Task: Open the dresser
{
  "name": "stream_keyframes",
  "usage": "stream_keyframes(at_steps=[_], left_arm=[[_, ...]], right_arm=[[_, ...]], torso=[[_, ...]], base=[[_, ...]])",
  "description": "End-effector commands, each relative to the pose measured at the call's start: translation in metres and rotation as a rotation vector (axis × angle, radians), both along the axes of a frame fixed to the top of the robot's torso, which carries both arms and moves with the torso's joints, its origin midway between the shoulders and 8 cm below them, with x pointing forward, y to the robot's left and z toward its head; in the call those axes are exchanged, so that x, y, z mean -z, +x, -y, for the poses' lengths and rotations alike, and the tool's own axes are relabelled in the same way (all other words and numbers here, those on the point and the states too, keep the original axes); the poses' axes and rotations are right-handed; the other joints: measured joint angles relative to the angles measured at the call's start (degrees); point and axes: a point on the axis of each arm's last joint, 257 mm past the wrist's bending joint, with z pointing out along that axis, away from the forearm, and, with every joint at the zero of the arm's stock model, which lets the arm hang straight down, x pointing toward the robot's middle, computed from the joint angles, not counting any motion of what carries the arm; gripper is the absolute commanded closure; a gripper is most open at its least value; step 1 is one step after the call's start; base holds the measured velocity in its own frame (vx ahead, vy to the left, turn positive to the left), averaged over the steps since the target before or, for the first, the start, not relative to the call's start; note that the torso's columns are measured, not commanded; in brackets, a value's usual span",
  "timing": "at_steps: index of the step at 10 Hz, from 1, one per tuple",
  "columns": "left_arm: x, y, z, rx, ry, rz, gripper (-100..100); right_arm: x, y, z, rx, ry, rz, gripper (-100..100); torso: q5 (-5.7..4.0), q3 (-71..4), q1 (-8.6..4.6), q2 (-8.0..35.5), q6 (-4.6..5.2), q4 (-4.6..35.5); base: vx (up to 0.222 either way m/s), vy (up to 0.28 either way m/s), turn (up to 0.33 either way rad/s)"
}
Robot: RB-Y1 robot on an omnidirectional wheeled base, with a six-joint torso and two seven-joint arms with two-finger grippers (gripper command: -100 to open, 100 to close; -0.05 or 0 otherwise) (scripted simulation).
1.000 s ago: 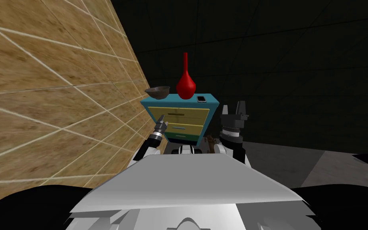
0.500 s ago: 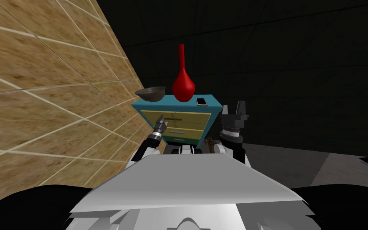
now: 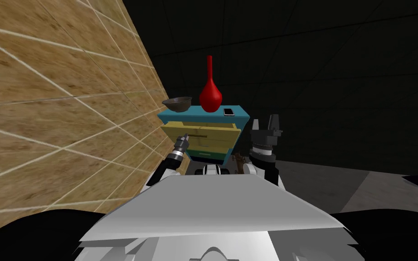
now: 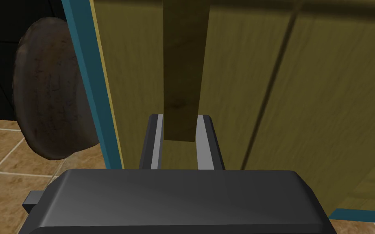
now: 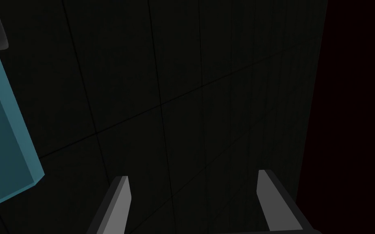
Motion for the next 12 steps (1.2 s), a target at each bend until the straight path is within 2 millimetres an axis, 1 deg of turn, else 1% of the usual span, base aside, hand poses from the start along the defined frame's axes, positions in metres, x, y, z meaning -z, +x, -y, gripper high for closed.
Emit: stream_keyframes(at_steps=[1, 3, 4, 5, 12], left_arm=[[0.003, -0.003, 0.001, 0.004, 0.001, -0.009, 100], [0.003, -0.006, 0.003, 0.010, 0.001, -0.011, 100], [-0.012, -0.002, 0.003, 0.013, -0.001, 0.001, -100], [-0.011, -0.002, 0.003, 0.013, 0.000, -0.003, -100], [-0.049, 0.004, 0.009, 0.041, -0.002, -0.003, -100]], right_arm=[[0.000, 0.000, 0.000, 0.000, 0.000, 0.000, 0], [0.000, 0.000, 0.000, 0.000, 0.000, 0.000, 0], [0.000, 0.000, 0.000, 0.000, 0.000, 0.000, 0], [0.000, 0.000, 0.000, 0.000, 0.000, 0.000, 0], [0.000, 0.000, 0.000, 0.000, 0.000, 0.000, 0]], torso=[[-0.05, -0.3, -0.08, -0.4, 0.02, 0.0], [0.01, 0.0, -0.11, -0.1, 0.06, -0.1], [-0.02, 0.0, -0.22, 0.0, 0.13, -0.1], [-0.05, -0.2, -0.22, -0.4, 0.10, -0.1], [-0.02, 0.0, -0.02, 0.0, 0.01, 0.0]], base=[[-0.135, 0.023, 0.029], [-0.199, 0.002, 0.041], [-0.095, 0.001, 0.069], [0.007, -0.005, 0.023], [0.011, -0.006, 0.037]])
